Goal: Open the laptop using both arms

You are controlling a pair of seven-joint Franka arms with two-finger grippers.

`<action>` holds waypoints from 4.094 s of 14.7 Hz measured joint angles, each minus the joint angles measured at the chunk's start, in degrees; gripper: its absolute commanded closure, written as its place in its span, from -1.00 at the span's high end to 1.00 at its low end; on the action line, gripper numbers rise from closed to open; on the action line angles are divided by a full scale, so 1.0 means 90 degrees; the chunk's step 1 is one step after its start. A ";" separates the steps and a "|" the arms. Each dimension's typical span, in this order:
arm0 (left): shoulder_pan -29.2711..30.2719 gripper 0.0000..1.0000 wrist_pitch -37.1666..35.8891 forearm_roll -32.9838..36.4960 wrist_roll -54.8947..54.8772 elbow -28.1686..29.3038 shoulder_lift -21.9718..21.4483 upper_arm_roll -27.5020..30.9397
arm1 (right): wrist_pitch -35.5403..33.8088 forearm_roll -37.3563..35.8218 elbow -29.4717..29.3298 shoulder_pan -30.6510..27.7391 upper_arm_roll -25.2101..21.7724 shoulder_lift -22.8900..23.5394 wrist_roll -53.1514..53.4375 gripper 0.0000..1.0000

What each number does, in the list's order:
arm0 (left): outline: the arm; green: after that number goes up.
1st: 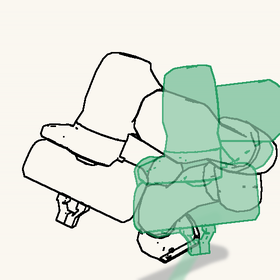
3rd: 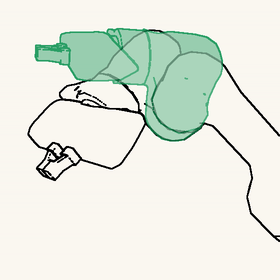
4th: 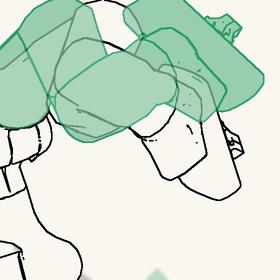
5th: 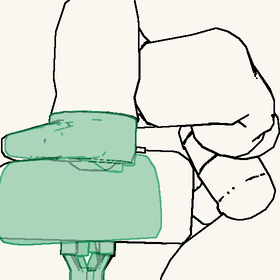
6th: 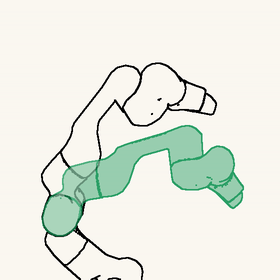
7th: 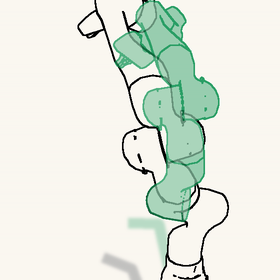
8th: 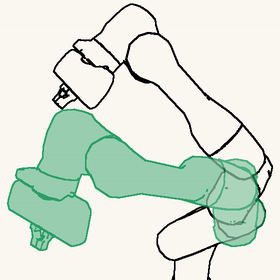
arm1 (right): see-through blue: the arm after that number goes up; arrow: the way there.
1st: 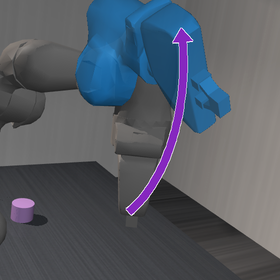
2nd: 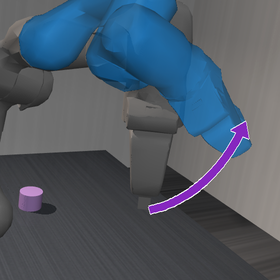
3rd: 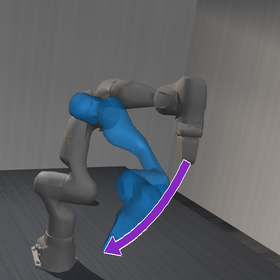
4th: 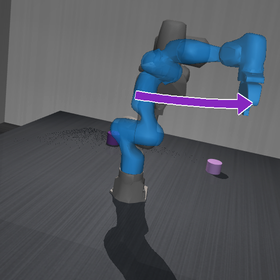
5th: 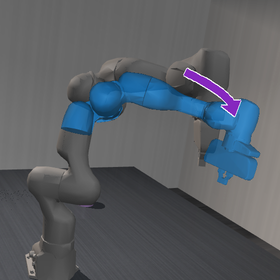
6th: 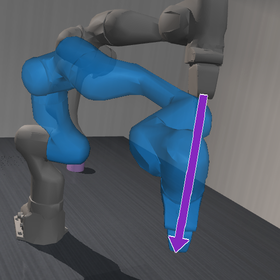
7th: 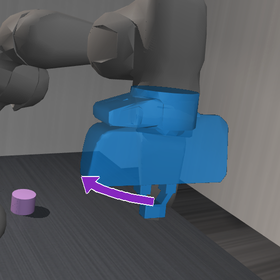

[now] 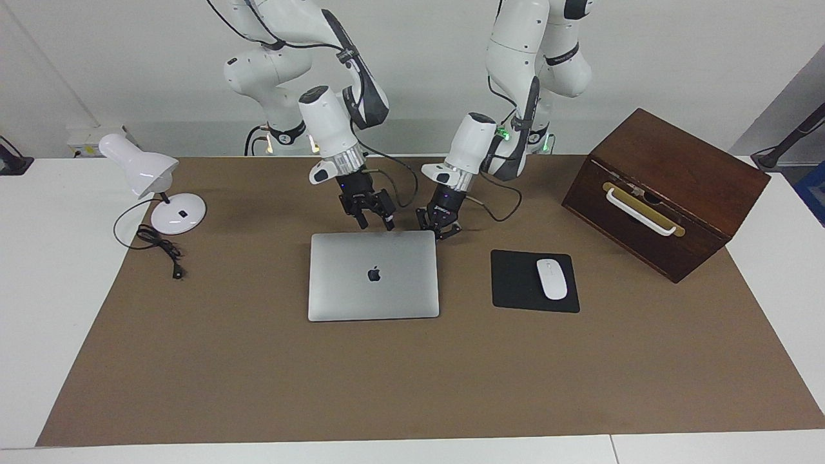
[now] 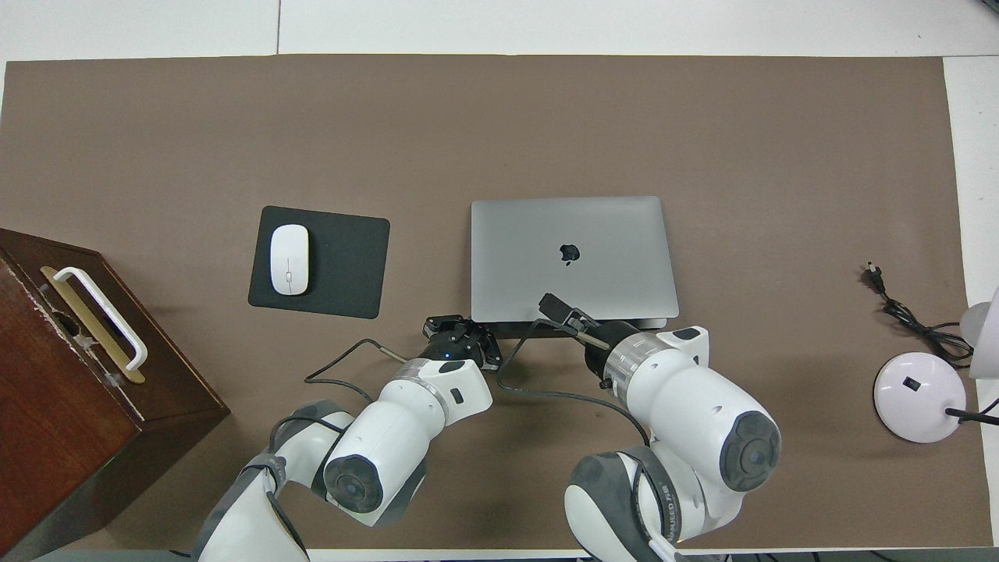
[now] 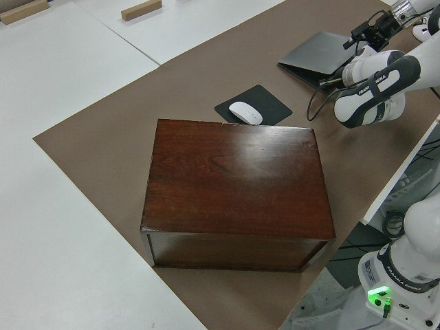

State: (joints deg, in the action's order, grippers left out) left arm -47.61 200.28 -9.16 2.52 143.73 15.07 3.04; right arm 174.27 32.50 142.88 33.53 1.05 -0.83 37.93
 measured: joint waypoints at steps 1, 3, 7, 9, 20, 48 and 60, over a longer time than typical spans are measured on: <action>0.0000 -1.00 0.0001 0.0000 0.0000 -0.0001 0.0001 0.0000 | -0.0098 0.0000 -0.0086 -0.0048 0.0000 0.0030 -0.0003 1.00; 0.0000 -1.00 0.0005 0.0000 0.0000 -0.0001 0.0003 0.0000 | -0.0286 0.0000 -0.0179 -0.0094 0.0002 0.0037 -0.0003 1.00; 0.0000 -1.00 0.0006 0.0000 0.0000 0.0000 0.0003 0.0000 | -0.0318 0.0000 -0.0398 -0.0198 -0.0003 0.0146 -0.0118 1.00; 0.0000 -1.00 0.0006 0.0000 0.0000 0.0000 0.0003 0.0000 | -0.0332 0.0000 -0.0455 -0.0203 0.0001 0.0199 -0.0144 1.00; 0.0000 -1.00 0.0006 0.0000 0.0000 0.0000 0.0003 0.0000 | -0.0580 0.0000 0.0030 0.0310 0.0041 -0.0015 0.0251 1.00; 0.0000 -1.00 0.0023 0.0001 -0.0001 -0.0001 0.0012 0.0000 | -0.2344 -0.0740 -0.2333 -0.1011 -0.0004 0.0865 -0.0591 1.00; 0.0000 -1.00 0.0028 0.0001 -0.0002 -0.0002 0.0015 0.0000 | -0.3178 -0.1761 -0.3449 -0.1366 -0.0014 0.1289 -0.0660 1.00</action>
State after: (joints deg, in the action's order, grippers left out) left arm -47.61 200.53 -9.16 2.51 143.71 15.20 3.04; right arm 145.67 16.65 111.84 21.23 0.92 10.77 31.99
